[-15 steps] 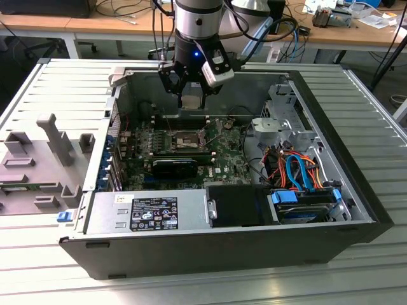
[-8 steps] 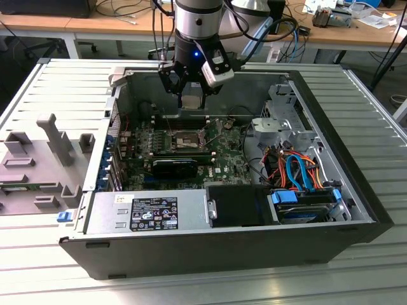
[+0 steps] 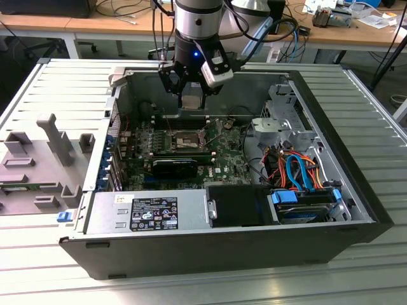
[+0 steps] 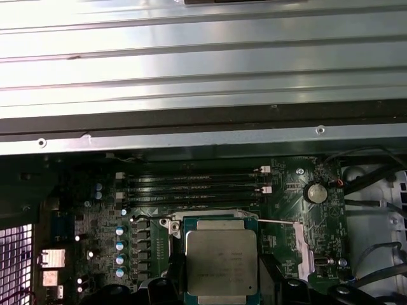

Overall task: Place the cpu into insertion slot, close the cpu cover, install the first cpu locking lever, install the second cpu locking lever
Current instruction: 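Place the cpu into insertion slot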

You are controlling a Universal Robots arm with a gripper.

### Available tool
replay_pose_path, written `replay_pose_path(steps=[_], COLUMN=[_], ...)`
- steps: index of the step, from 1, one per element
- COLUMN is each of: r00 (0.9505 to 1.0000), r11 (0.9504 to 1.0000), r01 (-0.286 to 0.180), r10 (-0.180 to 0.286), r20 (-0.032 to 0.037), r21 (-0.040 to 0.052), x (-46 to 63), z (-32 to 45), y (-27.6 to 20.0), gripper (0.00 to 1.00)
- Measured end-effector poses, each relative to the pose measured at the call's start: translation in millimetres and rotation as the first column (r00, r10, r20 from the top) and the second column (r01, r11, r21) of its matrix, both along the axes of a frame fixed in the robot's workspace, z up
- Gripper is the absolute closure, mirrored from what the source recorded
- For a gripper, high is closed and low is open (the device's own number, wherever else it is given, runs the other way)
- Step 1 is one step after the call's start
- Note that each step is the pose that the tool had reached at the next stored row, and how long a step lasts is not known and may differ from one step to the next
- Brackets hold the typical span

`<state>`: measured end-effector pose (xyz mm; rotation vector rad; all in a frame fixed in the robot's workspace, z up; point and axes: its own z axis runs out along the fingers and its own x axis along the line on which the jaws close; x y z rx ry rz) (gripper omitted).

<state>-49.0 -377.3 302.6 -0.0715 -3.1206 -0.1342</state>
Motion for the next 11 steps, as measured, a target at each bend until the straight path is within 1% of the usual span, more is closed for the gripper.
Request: replay_pose_path(steps=[11], r00=[0.9999], r11=[0.9999], r01=[0.016], r10=[-0.016], r20=[0.0], r21=[-0.0023], x=[0.0], z=[-0.4], y=[0.0], gripper=[0.46])
